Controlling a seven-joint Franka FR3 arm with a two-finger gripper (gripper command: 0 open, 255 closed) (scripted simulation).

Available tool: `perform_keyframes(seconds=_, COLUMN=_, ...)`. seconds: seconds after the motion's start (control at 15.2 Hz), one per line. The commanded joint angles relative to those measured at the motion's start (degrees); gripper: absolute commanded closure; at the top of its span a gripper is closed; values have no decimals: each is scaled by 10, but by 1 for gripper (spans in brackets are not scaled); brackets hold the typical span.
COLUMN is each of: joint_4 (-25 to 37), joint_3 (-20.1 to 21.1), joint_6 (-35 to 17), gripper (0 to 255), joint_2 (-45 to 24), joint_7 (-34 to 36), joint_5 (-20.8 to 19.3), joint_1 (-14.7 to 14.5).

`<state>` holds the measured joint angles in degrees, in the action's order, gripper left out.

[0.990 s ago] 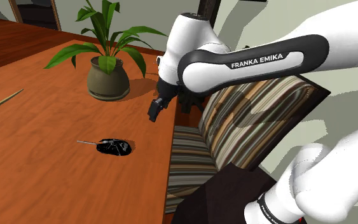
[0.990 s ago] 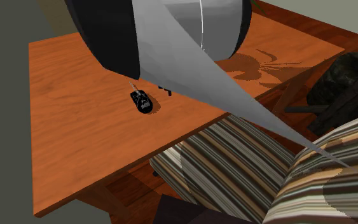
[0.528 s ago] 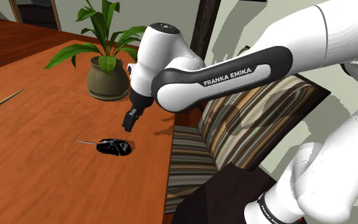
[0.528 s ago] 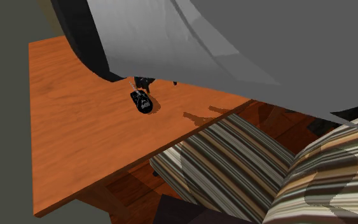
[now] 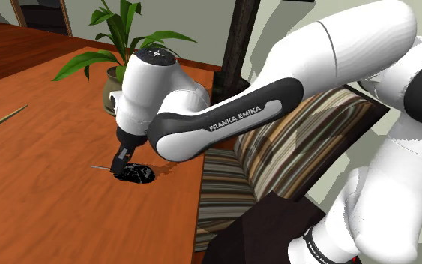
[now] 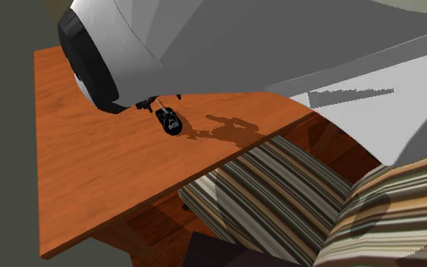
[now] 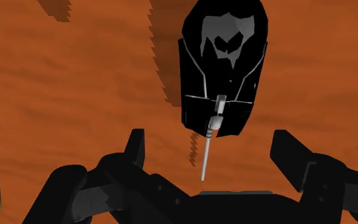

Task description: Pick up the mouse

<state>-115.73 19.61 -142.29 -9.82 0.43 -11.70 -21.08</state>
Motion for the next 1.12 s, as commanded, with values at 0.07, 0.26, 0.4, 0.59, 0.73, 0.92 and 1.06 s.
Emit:
perform_keyframes(seconds=0.07, joint_4=5, joint_3=-1, joint_6=-17, gripper=0, joint_2=-20, joint_7=7, joint_5=-17, joint_1=-7)
perform_keyframes(seconds=0.26, joint_4=-3, joint_3=-5, joint_6=-36, gripper=0, joint_2=-33, joint_7=16, joint_5=-28, joint_1=-9)
perform_keyframes(seconds=0.4, joint_4=-8, joint_3=-8, joint_6=-49, gripper=0, joint_2=-41, joint_7=23, joint_5=-36, joint_1=-11)
perform_keyframes(seconds=0.59, joint_4=-8, joint_3=-9, joint_6=-53, gripper=255, joint_2=-46, joint_7=25, joint_5=-39, joint_1=-13)
perform_keyframes(seconds=0.73, joint_4=-8, joint_3=-9, joint_6=-53, gripper=255, joint_2=-45, joint_7=25, joint_5=-39, joint_1=-12)
perform_keyframes(seconds=0.92, joint_4=-9, joint_3=-8, joint_6=-52, gripper=255, joint_2=-44, joint_7=25, joint_5=-38, joint_1=-12)
perform_keyframes(seconds=1.06, joint_4=-8, joint_3=-8, joint_6=-52, gripper=255, joint_2=-44, joint_7=26, joint_5=-39, joint_1=-13)
